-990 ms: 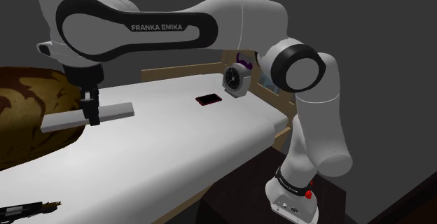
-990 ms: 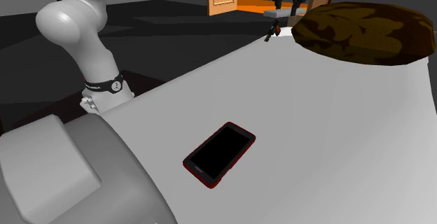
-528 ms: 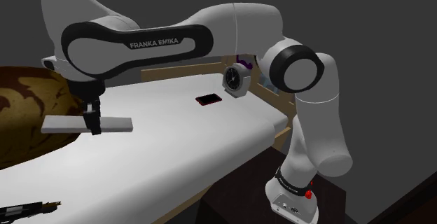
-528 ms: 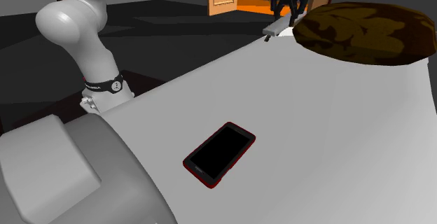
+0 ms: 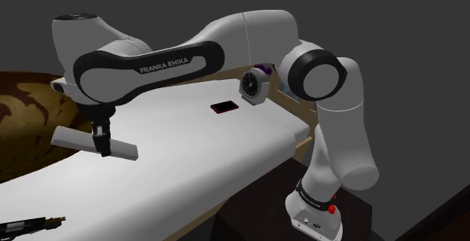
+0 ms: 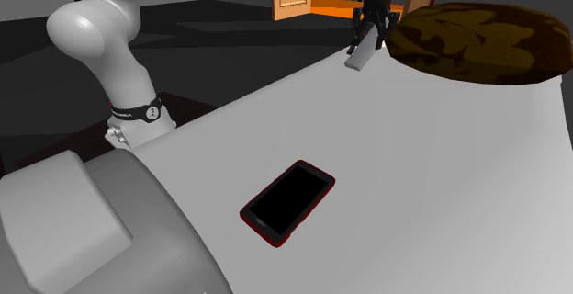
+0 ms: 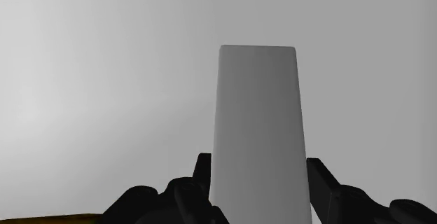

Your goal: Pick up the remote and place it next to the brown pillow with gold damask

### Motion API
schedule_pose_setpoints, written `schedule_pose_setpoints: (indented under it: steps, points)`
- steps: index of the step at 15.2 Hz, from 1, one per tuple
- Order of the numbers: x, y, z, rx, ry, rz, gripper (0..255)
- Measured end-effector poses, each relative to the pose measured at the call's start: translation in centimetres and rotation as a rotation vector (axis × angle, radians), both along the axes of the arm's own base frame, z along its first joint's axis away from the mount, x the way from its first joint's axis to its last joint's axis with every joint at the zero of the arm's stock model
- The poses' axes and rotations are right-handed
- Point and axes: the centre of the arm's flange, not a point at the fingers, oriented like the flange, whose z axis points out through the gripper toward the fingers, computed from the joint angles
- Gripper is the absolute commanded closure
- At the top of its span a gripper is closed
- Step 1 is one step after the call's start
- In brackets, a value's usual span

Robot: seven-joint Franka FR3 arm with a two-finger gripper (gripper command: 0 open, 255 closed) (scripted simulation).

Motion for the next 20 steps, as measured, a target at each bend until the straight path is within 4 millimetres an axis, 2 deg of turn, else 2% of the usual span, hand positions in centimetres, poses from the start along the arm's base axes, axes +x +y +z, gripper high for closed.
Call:
schedule_pose_setpoints:
  steps: [11, 19, 20]
  points:
    - [0.0, 0.1, -5.2, 0.007, -0.007, 0.003, 255]
    - [0.0, 0.3, -5.9, 0.012, -0.011, 0.004, 255]
    - [-0.1, 0.2, -6.0, 0.013, -0.014, 0.004, 0]
